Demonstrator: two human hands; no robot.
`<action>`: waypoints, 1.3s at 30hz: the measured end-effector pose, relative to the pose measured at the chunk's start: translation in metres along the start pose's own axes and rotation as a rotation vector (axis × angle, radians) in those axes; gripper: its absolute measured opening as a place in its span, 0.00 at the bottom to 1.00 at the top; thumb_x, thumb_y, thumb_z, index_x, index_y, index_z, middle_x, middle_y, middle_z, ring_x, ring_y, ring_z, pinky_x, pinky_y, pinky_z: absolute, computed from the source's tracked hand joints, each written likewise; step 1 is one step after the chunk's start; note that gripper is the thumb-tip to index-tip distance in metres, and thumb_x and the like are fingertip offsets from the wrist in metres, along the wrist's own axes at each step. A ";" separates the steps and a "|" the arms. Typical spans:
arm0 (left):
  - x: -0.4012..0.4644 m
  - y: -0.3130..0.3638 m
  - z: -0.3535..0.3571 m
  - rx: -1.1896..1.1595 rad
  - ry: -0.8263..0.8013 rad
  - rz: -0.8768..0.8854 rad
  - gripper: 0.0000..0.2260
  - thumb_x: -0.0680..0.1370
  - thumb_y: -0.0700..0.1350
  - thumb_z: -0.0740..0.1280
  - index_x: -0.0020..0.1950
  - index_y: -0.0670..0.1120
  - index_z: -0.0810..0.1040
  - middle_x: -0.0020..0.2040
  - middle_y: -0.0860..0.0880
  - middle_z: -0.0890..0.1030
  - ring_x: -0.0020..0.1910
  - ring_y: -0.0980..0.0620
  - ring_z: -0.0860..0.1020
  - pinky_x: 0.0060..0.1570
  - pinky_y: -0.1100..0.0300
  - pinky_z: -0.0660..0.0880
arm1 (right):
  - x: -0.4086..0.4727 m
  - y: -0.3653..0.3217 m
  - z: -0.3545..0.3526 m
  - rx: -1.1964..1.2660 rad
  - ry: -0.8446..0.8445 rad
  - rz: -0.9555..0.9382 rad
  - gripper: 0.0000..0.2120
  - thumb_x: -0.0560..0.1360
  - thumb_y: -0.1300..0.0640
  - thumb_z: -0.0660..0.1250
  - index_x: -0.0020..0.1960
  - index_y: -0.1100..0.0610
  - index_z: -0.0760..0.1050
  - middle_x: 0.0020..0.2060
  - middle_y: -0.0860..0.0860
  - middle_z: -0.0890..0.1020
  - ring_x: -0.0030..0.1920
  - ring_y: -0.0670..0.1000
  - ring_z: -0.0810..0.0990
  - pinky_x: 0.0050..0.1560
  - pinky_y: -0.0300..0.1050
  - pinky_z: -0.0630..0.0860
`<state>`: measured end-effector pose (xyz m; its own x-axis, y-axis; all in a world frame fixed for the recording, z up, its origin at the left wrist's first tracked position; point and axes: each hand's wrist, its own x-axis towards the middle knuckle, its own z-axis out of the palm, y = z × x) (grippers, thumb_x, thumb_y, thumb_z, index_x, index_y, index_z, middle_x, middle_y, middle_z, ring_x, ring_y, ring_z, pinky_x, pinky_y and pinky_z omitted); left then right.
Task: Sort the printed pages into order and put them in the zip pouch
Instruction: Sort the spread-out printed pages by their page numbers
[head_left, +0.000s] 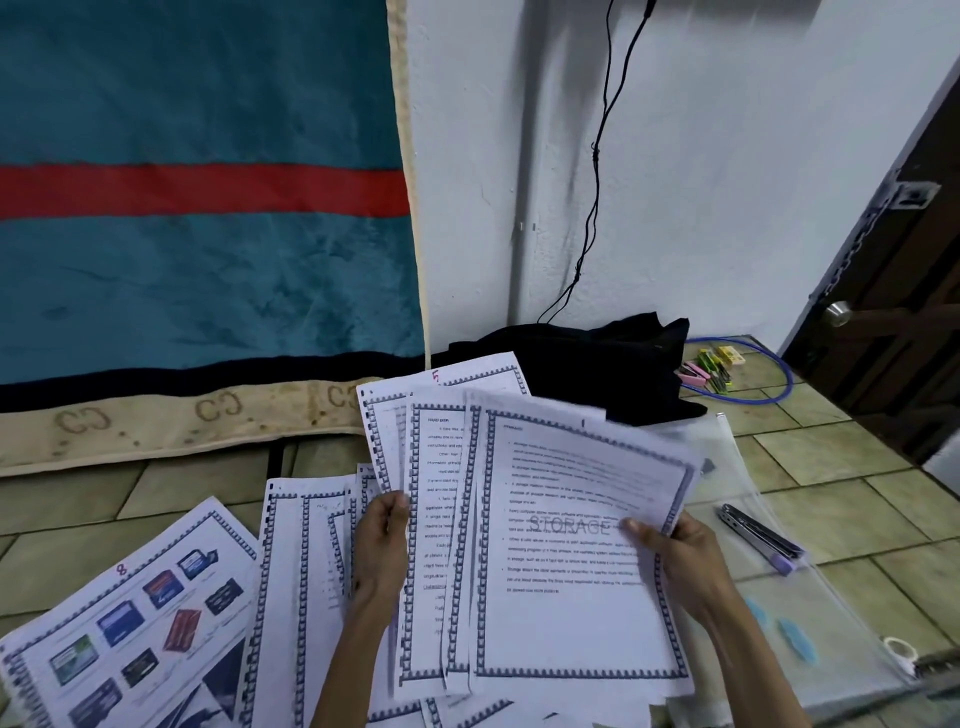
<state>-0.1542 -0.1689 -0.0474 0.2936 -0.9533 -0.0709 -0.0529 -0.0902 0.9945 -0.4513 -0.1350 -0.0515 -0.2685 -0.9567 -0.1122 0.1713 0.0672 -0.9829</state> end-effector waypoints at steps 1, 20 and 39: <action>0.000 -0.001 0.000 0.001 0.000 0.000 0.07 0.80 0.42 0.59 0.53 0.40 0.74 0.50 0.44 0.77 0.53 0.48 0.73 0.52 0.58 0.67 | 0.001 0.004 0.001 -0.011 0.008 0.009 0.14 0.59 0.63 0.78 0.44 0.63 0.82 0.35 0.49 0.86 0.45 0.57 0.82 0.36 0.34 0.79; 0.004 -0.004 -0.003 0.038 0.117 0.015 0.04 0.80 0.41 0.60 0.52 0.43 0.73 0.44 0.49 0.75 0.53 0.51 0.71 0.51 0.61 0.64 | -0.002 0.009 0.013 0.235 -0.133 0.063 0.33 0.50 0.56 0.83 0.51 0.68 0.78 0.42 0.57 0.86 0.44 0.55 0.85 0.38 0.42 0.81; -0.004 -0.012 0.010 0.058 0.127 -0.059 0.13 0.81 0.43 0.59 0.61 0.37 0.74 0.60 0.41 0.77 0.61 0.45 0.73 0.55 0.59 0.65 | 0.007 0.029 0.038 0.207 -0.034 0.000 0.09 0.55 0.74 0.73 0.26 0.62 0.80 0.45 0.45 0.86 0.47 0.46 0.84 0.39 0.39 0.81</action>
<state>-0.1645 -0.1674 -0.0595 0.4162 -0.9019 -0.1153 -0.0860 -0.1653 0.9825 -0.4124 -0.1501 -0.0754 -0.2369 -0.9660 -0.1038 0.3629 0.0111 -0.9318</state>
